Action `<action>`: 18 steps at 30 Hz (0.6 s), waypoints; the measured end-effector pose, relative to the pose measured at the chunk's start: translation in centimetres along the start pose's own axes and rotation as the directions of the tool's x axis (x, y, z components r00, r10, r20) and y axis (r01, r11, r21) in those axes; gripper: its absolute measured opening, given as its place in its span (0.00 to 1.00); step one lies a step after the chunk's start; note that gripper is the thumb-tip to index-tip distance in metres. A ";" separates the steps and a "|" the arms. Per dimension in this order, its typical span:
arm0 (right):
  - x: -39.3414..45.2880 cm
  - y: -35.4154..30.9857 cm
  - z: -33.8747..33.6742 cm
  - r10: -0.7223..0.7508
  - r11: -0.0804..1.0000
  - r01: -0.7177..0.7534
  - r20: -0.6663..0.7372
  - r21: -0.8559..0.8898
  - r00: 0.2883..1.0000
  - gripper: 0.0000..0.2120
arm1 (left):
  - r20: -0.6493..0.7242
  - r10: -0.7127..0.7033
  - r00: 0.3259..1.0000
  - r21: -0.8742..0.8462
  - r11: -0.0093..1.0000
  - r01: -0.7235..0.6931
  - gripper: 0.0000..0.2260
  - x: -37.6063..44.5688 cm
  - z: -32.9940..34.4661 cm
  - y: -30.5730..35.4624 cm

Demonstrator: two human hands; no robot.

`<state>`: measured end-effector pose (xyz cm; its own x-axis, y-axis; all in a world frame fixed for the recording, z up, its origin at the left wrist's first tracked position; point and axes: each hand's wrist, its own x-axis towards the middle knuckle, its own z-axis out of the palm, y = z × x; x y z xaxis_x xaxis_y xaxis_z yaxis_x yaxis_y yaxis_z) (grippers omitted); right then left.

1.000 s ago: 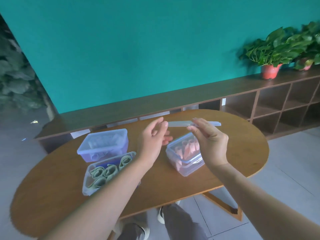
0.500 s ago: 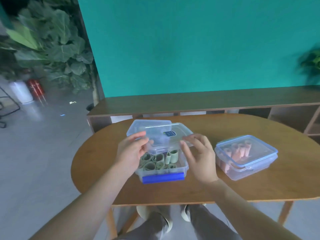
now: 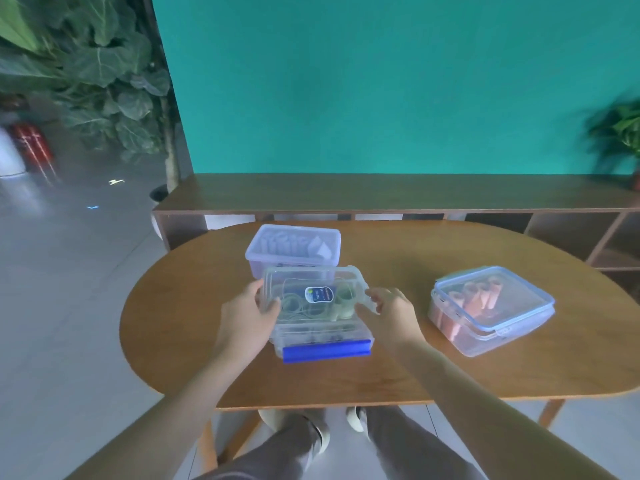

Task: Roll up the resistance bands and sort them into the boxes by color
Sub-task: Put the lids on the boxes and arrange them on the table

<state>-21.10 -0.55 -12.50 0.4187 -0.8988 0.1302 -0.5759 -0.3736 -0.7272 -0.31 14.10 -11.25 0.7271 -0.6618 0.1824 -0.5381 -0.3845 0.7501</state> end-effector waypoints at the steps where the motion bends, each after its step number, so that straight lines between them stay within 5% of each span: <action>1: 0.0 0.1 0.0 0.005 1.000 -0.005 0.001 -0.010 1.000 0.20 | -0.005 0.042 0.999 0.031 0.999 -0.042 0.23 -0.2 0.3 0.0; 8: 0.1 0.4 -0.1 0.061 0.998 -0.061 -0.006 0.035 0.998 0.19 | 0.017 0.062 0.998 0.182 0.981 -0.065 0.12 -0.8 0.7 0.0; 13: 0.1 0.4 -0.5 0.067 0.994 -0.065 -0.025 0.087 0.997 0.09 | 0.014 0.069 0.997 0.179 0.981 -0.071 0.14 -0.6 1.2 -0.2; 18: -0.5 1.4 -0.4 0.071 0.992 -0.066 -0.037 0.107 0.997 0.12 | 0.022 0.074 0.997 0.227 0.971 -0.078 0.18 -0.9 1.2 -0.1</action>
<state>-22.38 -0.75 -13.31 0.3502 -0.9309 0.1035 -0.5240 -0.2864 -0.8021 -1.41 14.01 -12.26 0.6755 -0.7027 0.2237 -0.6756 -0.4682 0.5695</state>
